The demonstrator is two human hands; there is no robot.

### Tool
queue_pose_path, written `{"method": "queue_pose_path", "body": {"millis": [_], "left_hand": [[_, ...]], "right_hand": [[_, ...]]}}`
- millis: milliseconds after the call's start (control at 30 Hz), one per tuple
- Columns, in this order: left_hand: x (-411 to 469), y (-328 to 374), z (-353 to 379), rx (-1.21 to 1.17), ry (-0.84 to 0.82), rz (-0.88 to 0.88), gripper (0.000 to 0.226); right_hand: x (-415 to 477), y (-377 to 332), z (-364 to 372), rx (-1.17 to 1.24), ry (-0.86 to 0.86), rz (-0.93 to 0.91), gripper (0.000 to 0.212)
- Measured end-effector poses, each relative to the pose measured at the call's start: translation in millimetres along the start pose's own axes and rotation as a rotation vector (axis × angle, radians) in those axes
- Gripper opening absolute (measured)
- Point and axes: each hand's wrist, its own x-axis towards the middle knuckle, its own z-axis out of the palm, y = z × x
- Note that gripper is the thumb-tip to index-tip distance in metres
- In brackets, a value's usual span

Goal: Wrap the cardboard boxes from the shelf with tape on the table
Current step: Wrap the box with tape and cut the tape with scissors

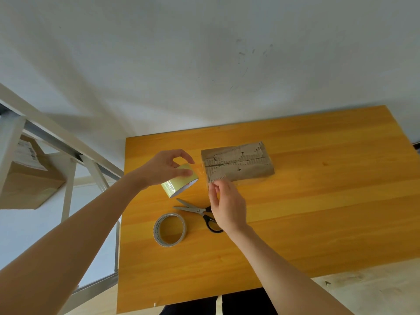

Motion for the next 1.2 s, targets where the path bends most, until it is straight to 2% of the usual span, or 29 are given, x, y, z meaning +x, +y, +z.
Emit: {"method": "queue_pose_path", "body": {"millis": [67, 133, 200, 333, 500, 633, 700, 767, 833, 900, 1000, 1200], "left_hand": [[-2, 5, 5, -0.008, -0.007, 0.017, 0.021], [-5, 9, 9, -0.045, 0.000, 0.024, 0.021], [-8, 15, 13, -0.082, 0.013, 0.029, 0.022], [-13, 24, 23, -0.131, 0.011, 0.046, 0.028], [-18, 35, 36, -0.109, -0.003, 0.021, 0.034], [-24, 45, 51, -0.176, -0.037, -0.007, 0.067], [-24, 46, 55, -0.210, -0.027, -0.033, 0.069], [-22, 46, 58, -0.218, -0.017, -0.083, 0.062], [-20, 46, 63, -0.225, -0.031, -0.106, 0.044], [-21, 48, 69, -0.227, -0.088, -0.083, 0.023], [-24, 55, 82, -0.323, -0.194, -0.059, 0.010], [-23, 67, 101, -0.387, -0.209, -0.074, 0.017]], "right_hand": [[21, -14, -12, 0.229, -0.007, 0.186, 0.026], [41, -26, -23, 0.451, -0.125, 0.356, 0.027], [53, -31, -29, 0.563, -0.214, 0.432, 0.023], [56, -25, -39, 0.570, -0.250, 0.409, 0.013], [57, -16, -52, 0.640, -0.276, 0.478, 0.009], [66, -1, -64, 0.633, -0.290, 0.497, 0.006], [69, 6, -70, 0.669, -0.333, 0.524, 0.008], [72, 12, -77, 0.711, -0.373, 0.544, 0.007], [73, 16, -81, 0.723, -0.387, 0.552, 0.008], [75, 21, -83, 0.692, -0.388, 0.548, 0.008], [74, 29, -84, 0.635, -0.433, 0.542, 0.003], [76, 42, -86, 0.564, -0.515, 0.477, 0.017]]}}
